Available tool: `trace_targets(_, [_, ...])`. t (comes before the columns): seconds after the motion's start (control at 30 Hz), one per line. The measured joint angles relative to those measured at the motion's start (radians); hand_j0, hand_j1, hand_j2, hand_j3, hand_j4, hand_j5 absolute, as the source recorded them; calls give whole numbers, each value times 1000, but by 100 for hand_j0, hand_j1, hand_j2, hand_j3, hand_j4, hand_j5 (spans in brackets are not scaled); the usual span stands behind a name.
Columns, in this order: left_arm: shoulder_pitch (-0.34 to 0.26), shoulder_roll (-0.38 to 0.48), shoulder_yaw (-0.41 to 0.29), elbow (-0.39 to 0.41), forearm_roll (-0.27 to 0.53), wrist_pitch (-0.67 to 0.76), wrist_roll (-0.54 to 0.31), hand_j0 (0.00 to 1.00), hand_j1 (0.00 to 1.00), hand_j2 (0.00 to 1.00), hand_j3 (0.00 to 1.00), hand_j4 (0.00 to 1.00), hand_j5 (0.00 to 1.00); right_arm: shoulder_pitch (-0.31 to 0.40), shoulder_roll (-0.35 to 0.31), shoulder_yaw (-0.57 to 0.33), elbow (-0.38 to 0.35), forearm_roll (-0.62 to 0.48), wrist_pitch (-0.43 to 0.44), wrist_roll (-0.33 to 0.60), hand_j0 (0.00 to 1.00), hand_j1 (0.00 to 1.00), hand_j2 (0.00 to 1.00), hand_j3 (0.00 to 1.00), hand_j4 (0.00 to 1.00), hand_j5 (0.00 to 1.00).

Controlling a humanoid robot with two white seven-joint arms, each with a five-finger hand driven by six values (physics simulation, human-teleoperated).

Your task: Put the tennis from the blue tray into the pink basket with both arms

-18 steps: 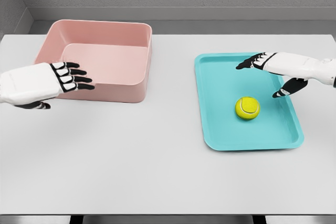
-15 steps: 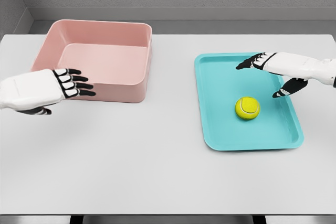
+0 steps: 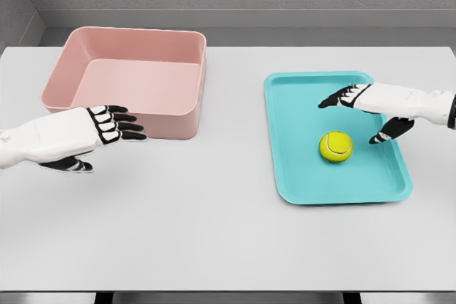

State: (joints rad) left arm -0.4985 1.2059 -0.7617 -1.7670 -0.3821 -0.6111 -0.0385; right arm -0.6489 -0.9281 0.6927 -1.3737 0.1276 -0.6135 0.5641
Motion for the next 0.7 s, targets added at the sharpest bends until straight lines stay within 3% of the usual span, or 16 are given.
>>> trace_targets(0.07, [-29,7,-1,0,25,0,4,100,100,100,100,100,100,2,1,12,0,0,0,0,100,100,100,100,100,100])
trace_targets(0.3, [-17,12,12,0,62,0,35,100,100,100,100,100,100,-2,4,51,-7,1,0,-1,100,100,100,100,100,100])
trace_targets(0.47, [-104,15,9,0,102,0,47,100,100,100,100,100,100,0,6,68,-17,2,0,-1,100,100,100,100,100,100])
trace_targets(0.57, [-103,9,-16,-1,135,0,42,100,100,100,100,100,100,-2,10,79,-18,4,0,-1,99,99,99,99,99,99])
trace_targets(0.7, [-104,6,-44,-1,153,0,-132,100,100,100,100,100,100,-3,22,86,-17,7,0,0,99,99,99,99,99,99])
